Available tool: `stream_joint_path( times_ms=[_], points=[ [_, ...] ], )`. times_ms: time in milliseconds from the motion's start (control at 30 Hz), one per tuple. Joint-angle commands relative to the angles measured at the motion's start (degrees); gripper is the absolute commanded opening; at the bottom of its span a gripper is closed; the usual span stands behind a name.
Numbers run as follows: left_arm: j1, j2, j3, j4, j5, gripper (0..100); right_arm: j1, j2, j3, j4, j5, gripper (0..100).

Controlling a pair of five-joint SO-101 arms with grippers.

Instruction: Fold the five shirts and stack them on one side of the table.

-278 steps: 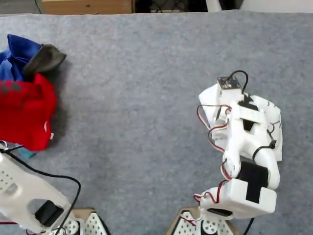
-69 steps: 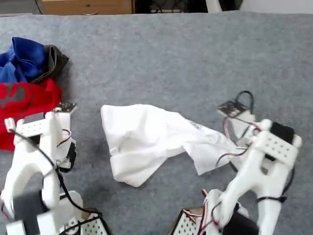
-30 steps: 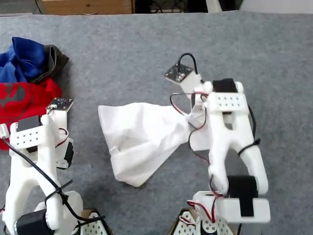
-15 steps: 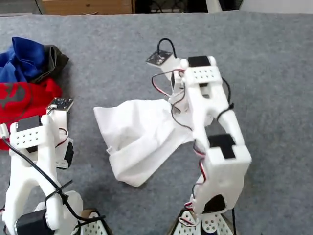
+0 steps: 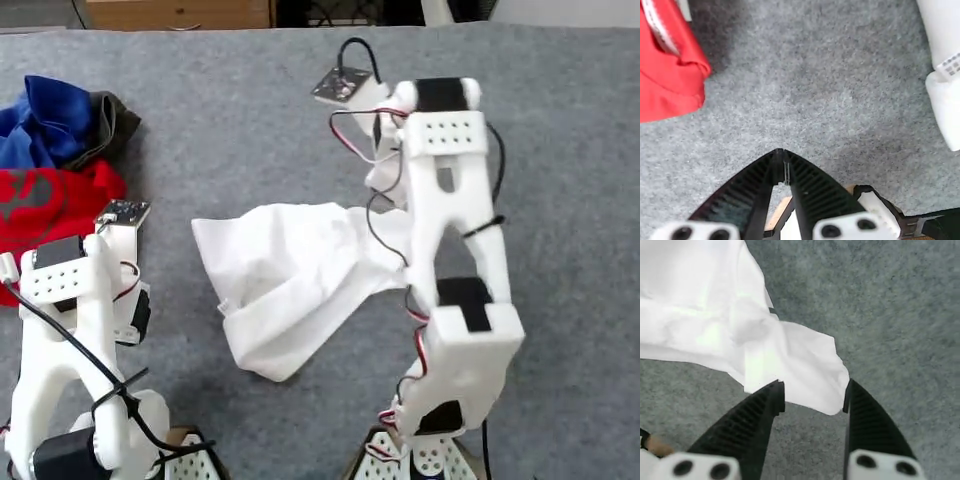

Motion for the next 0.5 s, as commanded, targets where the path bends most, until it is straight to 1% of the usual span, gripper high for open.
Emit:
stream_joint_path(
  times_ms=[0,67,233,367,467],
  points=[
    [0.3,-1.8,-0.4,0.4,-0.4,3,1.7,-9.0,9.1,0.5,5.3,20.8],
    [0.3,-1.8,-0.6,0.4,-0.4,3,1.7,-14.5,16.6,-0.4,7.5,20.8],
    [0.7,-1.8,-0.8,0.4,-0.4,3,1.6,-27.2,32.9,-6.0,10.0,20.8],
    [0.7,-1.8,-0.8,0.3,-0.4,3,1.4,-31.2,44.2,-10.5,10.2,20.8],
    [0.7,-1.4,-0.8,0.3,-0.4,3,1.2,-31.6,49.7,-14.6,10.2,20.8]
  ],
)
